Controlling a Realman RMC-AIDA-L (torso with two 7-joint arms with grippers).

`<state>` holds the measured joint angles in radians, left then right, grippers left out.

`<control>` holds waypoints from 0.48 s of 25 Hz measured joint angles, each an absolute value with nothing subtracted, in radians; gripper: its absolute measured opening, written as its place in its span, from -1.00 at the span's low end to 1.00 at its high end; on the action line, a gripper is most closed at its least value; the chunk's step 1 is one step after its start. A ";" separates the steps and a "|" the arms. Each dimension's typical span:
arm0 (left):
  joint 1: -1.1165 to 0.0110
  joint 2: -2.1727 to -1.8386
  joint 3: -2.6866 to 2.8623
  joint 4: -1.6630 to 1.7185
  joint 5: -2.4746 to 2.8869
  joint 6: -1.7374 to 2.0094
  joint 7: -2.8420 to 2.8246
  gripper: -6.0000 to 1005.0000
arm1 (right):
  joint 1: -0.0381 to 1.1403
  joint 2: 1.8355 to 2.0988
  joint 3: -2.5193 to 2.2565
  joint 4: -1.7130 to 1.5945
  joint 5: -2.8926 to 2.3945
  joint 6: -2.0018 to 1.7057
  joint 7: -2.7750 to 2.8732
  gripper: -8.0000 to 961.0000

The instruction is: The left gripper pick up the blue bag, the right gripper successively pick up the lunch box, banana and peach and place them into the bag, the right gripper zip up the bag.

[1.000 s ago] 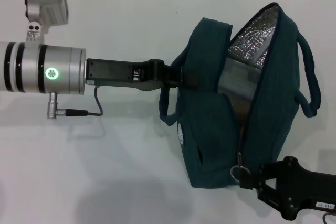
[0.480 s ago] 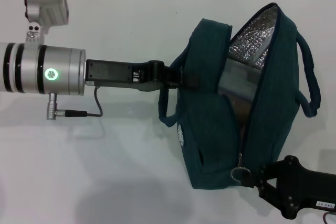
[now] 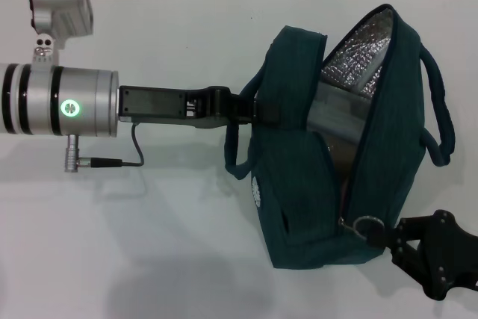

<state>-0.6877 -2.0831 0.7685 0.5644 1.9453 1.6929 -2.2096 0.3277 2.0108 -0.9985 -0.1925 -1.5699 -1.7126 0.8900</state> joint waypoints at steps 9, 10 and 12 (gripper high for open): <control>-0.649 -2.085 0.766 0.565 1.910 1.683 -2.106 -0.88 | 0.337 2.012 -0.997 -0.193 -1.522 -1.758 0.884 -0.98; -0.643 -2.085 0.766 0.566 1.901 1.682 -2.092 -0.88 | 0.337 2.012 -0.997 -0.194 -1.521 -1.761 0.884 -0.97; -0.632 -2.084 0.766 0.570 1.886 1.683 -2.068 -0.88 | 0.340 2.012 -0.997 -0.195 -1.517 -1.770 0.884 -0.97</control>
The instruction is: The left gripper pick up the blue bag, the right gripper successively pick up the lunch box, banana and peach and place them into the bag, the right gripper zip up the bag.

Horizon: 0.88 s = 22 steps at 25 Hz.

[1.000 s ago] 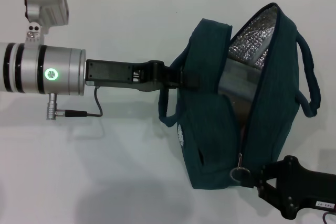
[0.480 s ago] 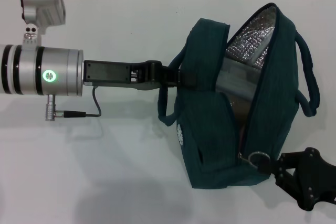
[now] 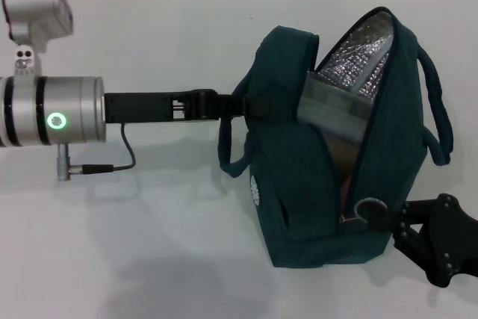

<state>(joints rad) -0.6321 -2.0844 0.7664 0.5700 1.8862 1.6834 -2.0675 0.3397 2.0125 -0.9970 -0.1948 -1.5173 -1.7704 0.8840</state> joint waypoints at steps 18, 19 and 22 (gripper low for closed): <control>-0.487 -2.084 0.768 0.538 1.648 1.698 -1.715 0.38 | 0.356 2.016 -0.999 -0.192 -1.398 -1.858 0.846 -0.97; -0.467 -2.084 0.766 0.523 1.622 1.727 -1.641 0.42 | 0.357 2.017 -0.999 -0.192 -1.395 -1.859 0.846 -0.97; -0.457 -2.083 0.766 0.491 1.607 1.769 -1.558 0.54 | 0.365 2.019 -0.998 -0.193 -1.350 -1.870 0.845 -0.97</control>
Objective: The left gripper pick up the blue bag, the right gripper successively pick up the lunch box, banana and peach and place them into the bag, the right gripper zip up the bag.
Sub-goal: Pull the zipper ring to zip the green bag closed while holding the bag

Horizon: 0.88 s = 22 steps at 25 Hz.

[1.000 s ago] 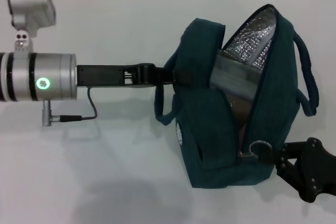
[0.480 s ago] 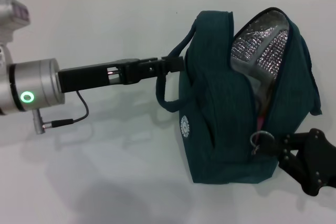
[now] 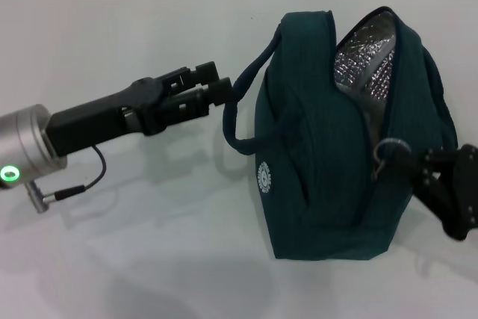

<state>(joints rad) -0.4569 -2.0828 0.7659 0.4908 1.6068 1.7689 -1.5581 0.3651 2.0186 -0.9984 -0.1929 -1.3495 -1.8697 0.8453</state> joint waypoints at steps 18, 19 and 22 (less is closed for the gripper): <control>-0.428 -2.087 0.805 0.378 1.649 1.801 -1.316 0.74 | 0.566 2.028 -1.018 -0.142 -1.156 -1.827 0.884 -0.97; -0.428 -2.087 0.804 0.372 1.644 1.799 -1.305 0.73 | 0.581 2.028 -1.023 -0.137 -1.156 -1.824 0.885 -0.97; -0.426 -2.090 0.803 0.353 1.617 1.781 -1.265 0.72 | 0.624 2.028 -1.046 -0.130 -1.155 -1.813 0.885 -0.97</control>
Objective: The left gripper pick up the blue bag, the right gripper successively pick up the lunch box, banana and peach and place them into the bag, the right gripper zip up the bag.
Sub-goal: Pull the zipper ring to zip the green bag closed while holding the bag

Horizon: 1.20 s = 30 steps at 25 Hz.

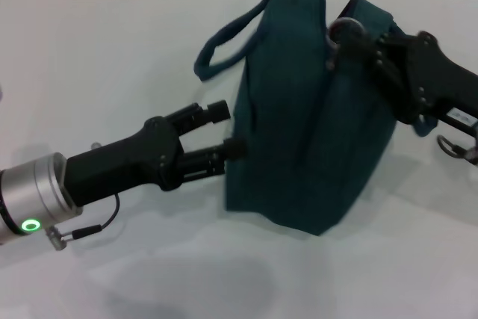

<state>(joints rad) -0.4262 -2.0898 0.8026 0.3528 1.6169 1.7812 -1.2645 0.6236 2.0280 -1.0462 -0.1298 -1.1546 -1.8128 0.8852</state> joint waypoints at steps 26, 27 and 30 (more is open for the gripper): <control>-0.498 -2.097 0.813 0.256 1.522 1.666 -1.069 0.36 | 0.689 2.028 -1.054 -0.110 -1.143 -1.779 0.879 -0.97; -0.499 -2.097 0.813 0.256 1.522 1.665 -1.064 0.29 | 0.689 2.028 -1.054 -0.110 -1.139 -1.779 0.879 -0.97; -0.502 -2.097 0.827 0.256 1.522 1.664 -1.049 0.03 | 0.687 2.028 -1.057 -0.110 -1.127 -1.779 0.880 -0.97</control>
<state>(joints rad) -0.5015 -2.0974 0.8275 0.2561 1.5223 1.6644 -1.0492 0.6867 2.0279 -1.0575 -0.1102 -1.1267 -1.7792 0.8799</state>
